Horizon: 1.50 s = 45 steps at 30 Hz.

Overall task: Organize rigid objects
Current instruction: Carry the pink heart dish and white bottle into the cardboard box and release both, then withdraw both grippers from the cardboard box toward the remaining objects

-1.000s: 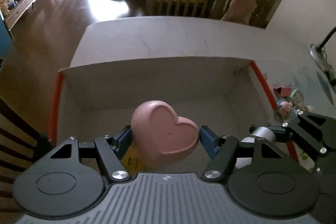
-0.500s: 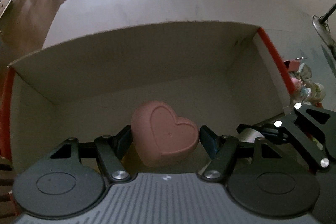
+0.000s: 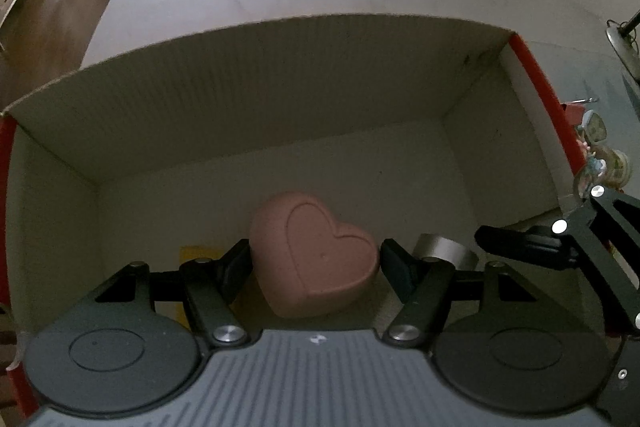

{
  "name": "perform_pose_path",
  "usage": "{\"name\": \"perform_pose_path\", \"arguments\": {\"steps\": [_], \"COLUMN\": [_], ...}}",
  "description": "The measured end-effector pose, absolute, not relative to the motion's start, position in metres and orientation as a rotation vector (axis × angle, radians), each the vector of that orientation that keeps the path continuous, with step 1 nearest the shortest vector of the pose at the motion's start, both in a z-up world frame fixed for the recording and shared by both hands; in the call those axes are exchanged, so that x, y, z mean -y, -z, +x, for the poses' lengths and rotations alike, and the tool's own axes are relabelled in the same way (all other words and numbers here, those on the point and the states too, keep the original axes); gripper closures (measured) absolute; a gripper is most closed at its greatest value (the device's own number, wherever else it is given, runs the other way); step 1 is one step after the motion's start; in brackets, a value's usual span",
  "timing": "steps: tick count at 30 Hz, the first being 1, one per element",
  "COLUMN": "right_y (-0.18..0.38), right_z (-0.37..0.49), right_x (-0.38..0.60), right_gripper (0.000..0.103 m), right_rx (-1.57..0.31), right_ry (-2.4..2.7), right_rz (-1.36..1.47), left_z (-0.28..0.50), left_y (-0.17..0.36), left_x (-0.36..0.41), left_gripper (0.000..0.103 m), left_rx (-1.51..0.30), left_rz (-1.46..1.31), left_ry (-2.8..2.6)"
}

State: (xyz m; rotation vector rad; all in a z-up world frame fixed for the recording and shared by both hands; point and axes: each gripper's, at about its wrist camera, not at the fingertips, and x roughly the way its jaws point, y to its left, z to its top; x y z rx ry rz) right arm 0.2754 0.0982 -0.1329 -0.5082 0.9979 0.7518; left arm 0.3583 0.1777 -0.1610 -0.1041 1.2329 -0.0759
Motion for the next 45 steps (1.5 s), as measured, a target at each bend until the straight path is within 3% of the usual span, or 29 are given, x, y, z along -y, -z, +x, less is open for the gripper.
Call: {"name": "perform_pose_path", "arguments": {"steps": [10, 14, 45], "right_y": [0.117, 0.111, 0.035], "right_z": [0.265, 0.263, 0.212], "right_x": [-0.082, -0.076, 0.01], "right_gripper": [0.019, 0.018, 0.0], "right_rx": [-0.962, -0.95, -0.8], "right_ry": [-0.733, -0.73, -0.663], "right_rz": [-0.455, -0.435, -0.155], "left_z": [0.342, 0.335, 0.238], "left_y": [0.152, 0.142, 0.039], "left_x": [-0.186, -0.189, -0.173], "left_gripper": [0.033, 0.027, 0.027], "left_rx": [-1.206, -1.174, -0.857], "left_rz": [-0.133, -0.148, -0.178], "left_ry": [0.056, 0.054, 0.073]}}
